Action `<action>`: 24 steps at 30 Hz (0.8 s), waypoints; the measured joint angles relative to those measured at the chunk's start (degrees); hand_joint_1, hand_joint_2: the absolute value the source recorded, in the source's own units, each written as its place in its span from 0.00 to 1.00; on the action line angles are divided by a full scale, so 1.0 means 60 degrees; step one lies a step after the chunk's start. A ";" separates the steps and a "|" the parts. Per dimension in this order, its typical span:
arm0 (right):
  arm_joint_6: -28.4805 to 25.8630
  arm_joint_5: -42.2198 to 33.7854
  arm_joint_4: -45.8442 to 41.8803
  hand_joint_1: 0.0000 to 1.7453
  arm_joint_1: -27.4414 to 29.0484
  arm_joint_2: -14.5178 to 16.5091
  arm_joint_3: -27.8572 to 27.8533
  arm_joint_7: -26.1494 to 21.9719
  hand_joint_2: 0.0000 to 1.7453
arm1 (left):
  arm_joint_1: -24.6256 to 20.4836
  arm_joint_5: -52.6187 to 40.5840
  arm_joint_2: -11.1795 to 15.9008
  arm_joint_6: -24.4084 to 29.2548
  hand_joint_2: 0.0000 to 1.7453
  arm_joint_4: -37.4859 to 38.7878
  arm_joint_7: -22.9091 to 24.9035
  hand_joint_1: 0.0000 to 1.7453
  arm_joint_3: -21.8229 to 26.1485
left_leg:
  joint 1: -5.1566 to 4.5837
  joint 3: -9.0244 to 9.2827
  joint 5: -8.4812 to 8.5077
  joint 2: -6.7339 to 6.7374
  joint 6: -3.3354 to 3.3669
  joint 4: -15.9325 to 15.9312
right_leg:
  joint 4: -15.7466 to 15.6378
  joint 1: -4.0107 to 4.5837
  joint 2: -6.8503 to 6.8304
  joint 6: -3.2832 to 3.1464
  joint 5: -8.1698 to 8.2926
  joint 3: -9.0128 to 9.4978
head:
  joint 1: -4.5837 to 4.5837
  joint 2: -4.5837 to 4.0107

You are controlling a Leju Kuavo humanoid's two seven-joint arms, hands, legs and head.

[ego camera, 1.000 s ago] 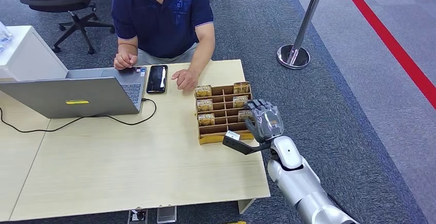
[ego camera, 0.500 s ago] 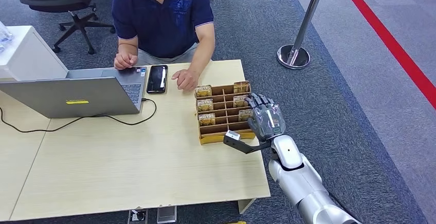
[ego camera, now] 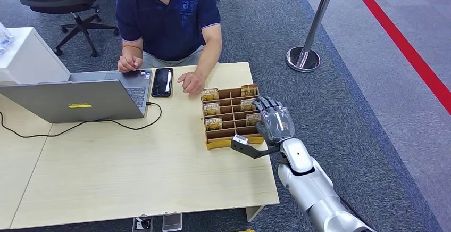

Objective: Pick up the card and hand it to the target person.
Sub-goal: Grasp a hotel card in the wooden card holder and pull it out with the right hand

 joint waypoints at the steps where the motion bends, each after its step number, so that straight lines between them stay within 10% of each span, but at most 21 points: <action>1: 0.0024 0.0001 0.0006 0.55 0.0001 -0.0007 0.0000 -0.0006 1.00 | 0.0000 0.0001 0.0000 0.0003 0.00 0.0000 -0.0001 0.00 0.0000 | 0.0000 0.0000 0.0000 0.0000 0.0000 0.0000 | 0.0000 0.0000 0.0000 0.0000 0.0001 0.0000 | 0.0001 0.0000; 11: 0.0239 0.0007 0.0062 0.55 0.0031 -0.0037 0.0004 -0.0099 1.00 | -0.0001 0.0031 0.0000 -0.0014 0.00 0.0000 -0.0001 0.00 0.0000 | 0.0000 -0.0009 0.0001 -0.0001 0.0000 0.0000 | 0.0000 0.0000 0.0000 0.0002 0.0004 -0.0006 | -0.0002 0.0000; 23: 0.0414 -0.0037 0.0161 0.84 -0.0076 -0.0034 0.0004 -0.0301 1.00 | 0.0001 0.0085 0.0000 -0.0022 0.00 0.0000 -0.0175 0.00 0.0000 | 0.0000 -0.0010 0.0001 -0.0001 0.0000 0.0000 | 0.0001 0.0000 0.0000 0.0002 0.0005 -0.0007 | -0.0001 0.0000; 24: 0.0393 -0.0059 0.0172 0.91 -0.0084 -0.0032 0.0004 -0.0320 1.00 | 0.0001 0.0085 0.0000 -0.0022 0.25 0.0000 -0.0247 0.00 0.0000 | 0.0000 -0.0010 0.0001 -0.0001 0.0000 0.0000 | 0.0001 0.0000 0.0000 0.0002 0.0004 -0.0007 | -0.0001 0.0000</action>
